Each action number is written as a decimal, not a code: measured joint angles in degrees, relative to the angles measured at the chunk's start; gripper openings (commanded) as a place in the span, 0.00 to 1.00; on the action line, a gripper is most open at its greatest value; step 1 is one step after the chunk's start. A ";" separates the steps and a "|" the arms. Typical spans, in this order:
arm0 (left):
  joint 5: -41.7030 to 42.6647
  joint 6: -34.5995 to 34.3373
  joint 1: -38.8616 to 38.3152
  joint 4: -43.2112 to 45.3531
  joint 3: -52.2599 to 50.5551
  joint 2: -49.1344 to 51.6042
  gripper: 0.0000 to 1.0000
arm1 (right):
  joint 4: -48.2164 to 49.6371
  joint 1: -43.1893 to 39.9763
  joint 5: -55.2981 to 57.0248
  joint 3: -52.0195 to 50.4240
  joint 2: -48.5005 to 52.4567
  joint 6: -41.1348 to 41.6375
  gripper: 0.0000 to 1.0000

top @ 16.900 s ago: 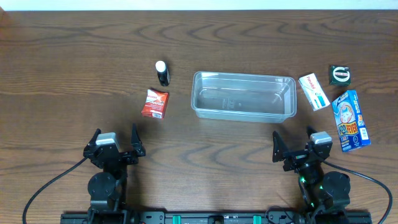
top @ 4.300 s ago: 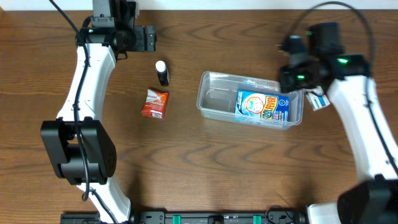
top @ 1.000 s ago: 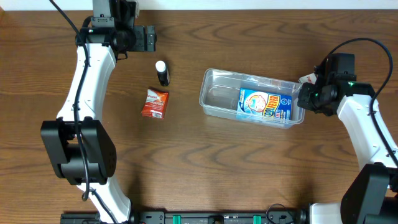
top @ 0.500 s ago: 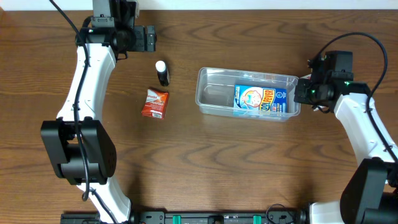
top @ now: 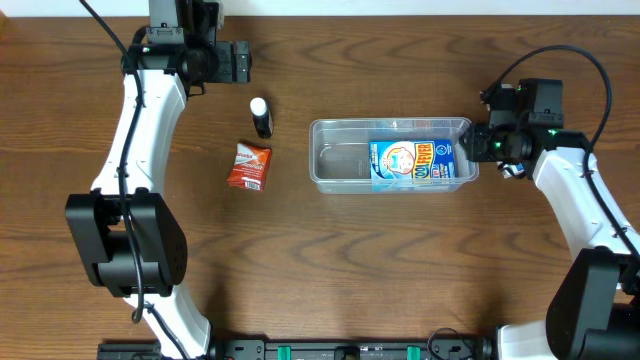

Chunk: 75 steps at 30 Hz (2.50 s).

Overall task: Pack container
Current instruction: 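Move the right gripper toward the white Panadol box, then lower the right gripper onto the Panadol box and grasp it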

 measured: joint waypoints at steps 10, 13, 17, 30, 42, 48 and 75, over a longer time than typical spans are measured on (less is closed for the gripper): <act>0.00 0.00 0.00 0.02 0.00 0.00 0.98 | 1.07 -0.09 -1.36 0.63 0.00 -0.59 0.50; 0.00 0.00 0.00 0.02 0.00 0.00 0.98 | -0.39 -0.66 -1.73 2.93 0.00 -0.59 0.49; 0.00 0.00 0.00 0.00 0.00 0.00 0.98 | -4.00 -4.42 -2.16 7.56 -0.04 -0.61 0.51; 0.00 0.00 0.00 0.00 0.00 0.00 0.98 | -7.50 -17.05 2.03 5.49 -0.35 -8.61 0.72; 0.00 0.00 0.00 0.00 0.00 0.00 0.98 | 6.75 -16.96 1.75 -6.14 -0.37 -24.39 0.97; 0.00 0.00 0.00 0.02 0.00 0.00 0.98 | 16.44 -16.94 -0.24 -13.79 -0.35 -28.83 0.97; 0.00 -0.02 0.00 0.02 0.00 0.00 0.98 | 30.16 -16.94 -2.95 -17.00 8.37 -30.16 0.72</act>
